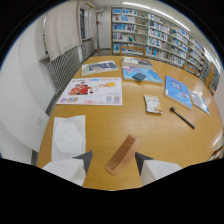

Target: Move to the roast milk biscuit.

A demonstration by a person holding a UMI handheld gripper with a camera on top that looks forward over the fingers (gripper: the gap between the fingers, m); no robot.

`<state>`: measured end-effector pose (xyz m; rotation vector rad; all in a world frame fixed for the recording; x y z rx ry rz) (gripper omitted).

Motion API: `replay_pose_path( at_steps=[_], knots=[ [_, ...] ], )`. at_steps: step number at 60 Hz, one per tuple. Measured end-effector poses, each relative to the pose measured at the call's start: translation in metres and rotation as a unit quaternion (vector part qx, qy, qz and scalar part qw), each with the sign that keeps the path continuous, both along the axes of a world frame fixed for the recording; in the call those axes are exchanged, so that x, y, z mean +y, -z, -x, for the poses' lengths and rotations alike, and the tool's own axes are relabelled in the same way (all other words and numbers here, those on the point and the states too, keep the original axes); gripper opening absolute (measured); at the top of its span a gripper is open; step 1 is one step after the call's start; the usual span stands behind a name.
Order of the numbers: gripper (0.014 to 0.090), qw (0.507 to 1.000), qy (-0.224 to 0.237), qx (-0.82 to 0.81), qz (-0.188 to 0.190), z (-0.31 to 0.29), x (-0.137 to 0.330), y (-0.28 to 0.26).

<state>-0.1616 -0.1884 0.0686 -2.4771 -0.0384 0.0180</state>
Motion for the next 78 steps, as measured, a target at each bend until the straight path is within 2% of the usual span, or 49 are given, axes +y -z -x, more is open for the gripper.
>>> replay_pose_path(
  at_steps=[19,40,54,78],
  knots=[
    [0.0846,1.0,-0.003,-0.002,-0.006,-0.017,-0.011,0.0],
    [0.0846,0.999,0.033,-0.018,-0.014,-0.084,-0.015,0.0],
    [0.0845,0.999,0.032,-0.007,-0.016,-0.117,0.033,0.007],
    [0.0844,1.0,0.007,-0.004,-0.011,-0.151,0.156,0.032]
  ],
)
